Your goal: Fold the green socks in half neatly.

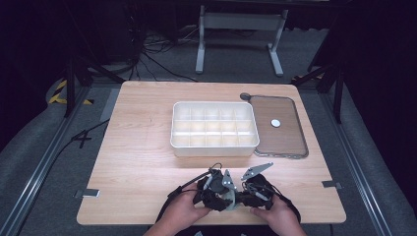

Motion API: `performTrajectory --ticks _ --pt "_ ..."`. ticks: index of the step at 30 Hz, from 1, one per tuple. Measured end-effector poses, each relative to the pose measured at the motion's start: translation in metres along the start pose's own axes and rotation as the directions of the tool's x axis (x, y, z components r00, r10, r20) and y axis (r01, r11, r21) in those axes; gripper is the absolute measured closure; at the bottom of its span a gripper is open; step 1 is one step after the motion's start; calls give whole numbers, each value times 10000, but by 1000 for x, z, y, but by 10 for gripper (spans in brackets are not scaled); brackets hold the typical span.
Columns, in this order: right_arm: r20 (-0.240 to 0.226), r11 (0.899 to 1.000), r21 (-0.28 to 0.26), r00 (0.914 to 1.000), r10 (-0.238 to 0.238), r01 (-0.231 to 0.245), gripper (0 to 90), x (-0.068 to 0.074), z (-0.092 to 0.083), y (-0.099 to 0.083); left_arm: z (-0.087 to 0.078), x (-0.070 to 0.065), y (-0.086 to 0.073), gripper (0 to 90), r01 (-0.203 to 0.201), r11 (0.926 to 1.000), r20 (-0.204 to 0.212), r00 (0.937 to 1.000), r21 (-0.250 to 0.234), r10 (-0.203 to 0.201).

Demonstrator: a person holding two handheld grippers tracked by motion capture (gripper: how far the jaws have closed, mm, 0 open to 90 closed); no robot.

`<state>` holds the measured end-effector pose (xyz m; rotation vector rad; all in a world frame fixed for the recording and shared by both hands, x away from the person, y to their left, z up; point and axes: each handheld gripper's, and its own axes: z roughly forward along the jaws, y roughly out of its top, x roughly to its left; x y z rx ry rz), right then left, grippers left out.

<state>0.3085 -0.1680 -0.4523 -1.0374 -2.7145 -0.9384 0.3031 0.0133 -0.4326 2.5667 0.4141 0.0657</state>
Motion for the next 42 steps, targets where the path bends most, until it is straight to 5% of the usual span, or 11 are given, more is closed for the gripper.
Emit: performTrajectory --ticks 3,5,12,20,26,37,42 --pt "120 9998 -184 9999 3 0 794 -2 -15 0 0 1 1 576 10 10000 48 10000 45 -10" --pt "220 9953 -902 9991 364 -343 733 -3 -31 0 1 1 2 576 25 10000 -6 10000 35 -25" --pt "483 9773 -2087 9977 485 -374 617 5 -33 0 1 2 4 577 -65 9999 63 10000 99 65" --pt "579 9858 -1546 9955 752 -655 553 1 -11 -1 6 1 3 579 29 9997 99 9999 233 -31" --pt "867 9927 -1126 9949 521 -422 533 -4 -3 -3 8 -1 4 579 94 9996 79 9999 263 -96" --pt "-193 9905 -912 9946 1017 -1031 533 -20 4 -4 5 1 -4 574 406 9986 -102 9991 343 -402" --pt "-1009 9867 -747 9855 1367 -1446 625 -26 6 -3 4 0 -7 575 451 9984 -128 9989 343 -446"
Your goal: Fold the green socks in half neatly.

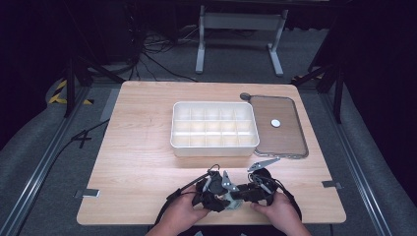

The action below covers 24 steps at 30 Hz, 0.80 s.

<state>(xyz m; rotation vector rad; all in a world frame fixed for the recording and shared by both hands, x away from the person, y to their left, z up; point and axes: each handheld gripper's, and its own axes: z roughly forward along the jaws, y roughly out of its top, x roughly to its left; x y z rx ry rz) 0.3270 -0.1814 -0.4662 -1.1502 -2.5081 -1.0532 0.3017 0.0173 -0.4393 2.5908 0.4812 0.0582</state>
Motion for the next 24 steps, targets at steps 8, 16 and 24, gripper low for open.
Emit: performTrajectory --ticks 8,16,24 --pt "337 9992 376 9993 -155 142 746 9 0 8 -9 7 -6 574 285 9995 -68 9996 -160 -286" --pt "733 9984 432 9965 -409 378 767 19 -5 13 -23 20 -12 573 831 9940 -136 9963 -715 -843" --pt "1395 9940 -552 9865 -854 939 766 26 -28 23 -41 38 -23 568 1760 9761 -285 9831 -1277 -1810"
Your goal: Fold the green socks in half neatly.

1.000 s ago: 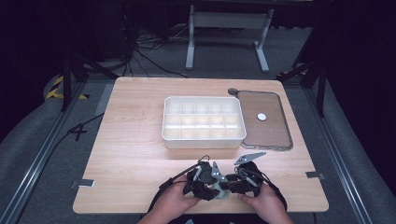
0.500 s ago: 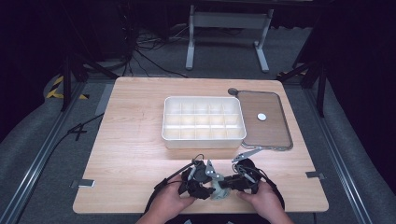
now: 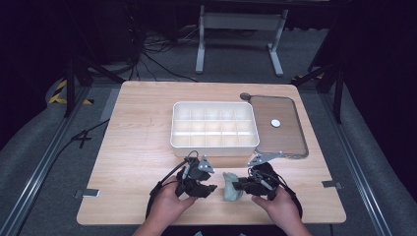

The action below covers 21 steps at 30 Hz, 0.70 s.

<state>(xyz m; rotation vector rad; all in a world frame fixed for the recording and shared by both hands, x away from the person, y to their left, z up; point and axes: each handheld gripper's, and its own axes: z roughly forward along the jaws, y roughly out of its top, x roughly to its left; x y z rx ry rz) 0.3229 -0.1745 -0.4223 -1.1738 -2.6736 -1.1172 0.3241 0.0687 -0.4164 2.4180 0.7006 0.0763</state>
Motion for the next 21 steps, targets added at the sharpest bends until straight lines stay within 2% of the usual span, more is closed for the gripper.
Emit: performTrajectory --ticks 4,8,13,21 --pt "155 9974 -664 9995 285 -274 766 -4 -15 7 -7 12 -3 566 551 9982 41 9985 -228 -550" --pt "692 9957 -898 9971 305 -243 766 -6 -28 19 -10 20 -6 561 944 9953 139 9955 -232 -941" --pt "1316 9950 -995 9913 44 88 765 -8 -37 32 -13 23 -7 559 1037 9940 132 9946 -342 -1033" --pt "1698 9936 -1107 9855 -27 218 764 -14 -47 45 -18 28 -9 556 1202 9916 66 9927 -483 -1201"
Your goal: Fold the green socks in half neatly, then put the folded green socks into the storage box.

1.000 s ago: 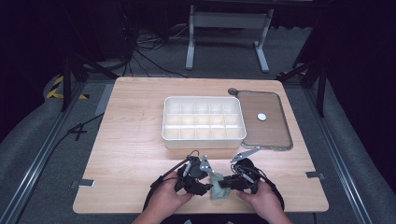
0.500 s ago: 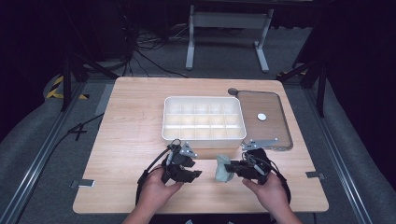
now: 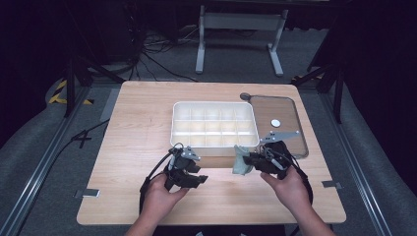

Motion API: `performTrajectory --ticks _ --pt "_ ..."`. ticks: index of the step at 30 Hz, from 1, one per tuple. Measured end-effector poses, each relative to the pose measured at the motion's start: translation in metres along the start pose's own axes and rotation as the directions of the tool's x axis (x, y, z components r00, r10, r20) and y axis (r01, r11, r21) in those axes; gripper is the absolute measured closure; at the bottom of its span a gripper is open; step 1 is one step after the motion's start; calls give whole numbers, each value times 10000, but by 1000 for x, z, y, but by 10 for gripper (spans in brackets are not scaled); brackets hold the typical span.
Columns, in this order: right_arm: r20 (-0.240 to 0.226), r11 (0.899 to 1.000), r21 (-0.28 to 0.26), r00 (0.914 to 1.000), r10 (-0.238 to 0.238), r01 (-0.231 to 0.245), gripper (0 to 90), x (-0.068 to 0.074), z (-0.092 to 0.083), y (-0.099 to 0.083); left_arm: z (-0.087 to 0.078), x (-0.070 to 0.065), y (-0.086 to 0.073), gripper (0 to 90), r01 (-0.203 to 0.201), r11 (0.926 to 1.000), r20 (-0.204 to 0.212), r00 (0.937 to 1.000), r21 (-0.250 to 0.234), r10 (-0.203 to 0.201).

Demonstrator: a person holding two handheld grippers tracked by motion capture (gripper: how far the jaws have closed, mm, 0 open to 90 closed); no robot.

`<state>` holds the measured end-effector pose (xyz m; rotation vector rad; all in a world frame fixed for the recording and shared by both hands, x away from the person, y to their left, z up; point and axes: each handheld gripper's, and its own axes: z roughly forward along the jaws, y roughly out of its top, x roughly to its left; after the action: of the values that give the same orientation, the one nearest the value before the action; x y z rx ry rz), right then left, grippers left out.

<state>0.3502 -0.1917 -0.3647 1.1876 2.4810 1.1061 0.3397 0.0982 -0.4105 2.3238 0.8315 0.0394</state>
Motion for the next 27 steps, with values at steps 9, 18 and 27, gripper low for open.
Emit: performTrajectory --ticks 9,18,27 --pt "312 9986 -118 9982 -507 511 762 -8 -7 11 -8 7 -2 550 225 9994 -23 9997 -280 -226" --pt "292 9997 -10 9993 -250 251 761 -21 -8 18 -8 9 -2 547 219 9991 85 9997 -358 -216" --pt "748 9961 98 9933 -880 876 761 -34 -7 37 -11 12 -3 544 298 9982 102 9995 -521 -293"
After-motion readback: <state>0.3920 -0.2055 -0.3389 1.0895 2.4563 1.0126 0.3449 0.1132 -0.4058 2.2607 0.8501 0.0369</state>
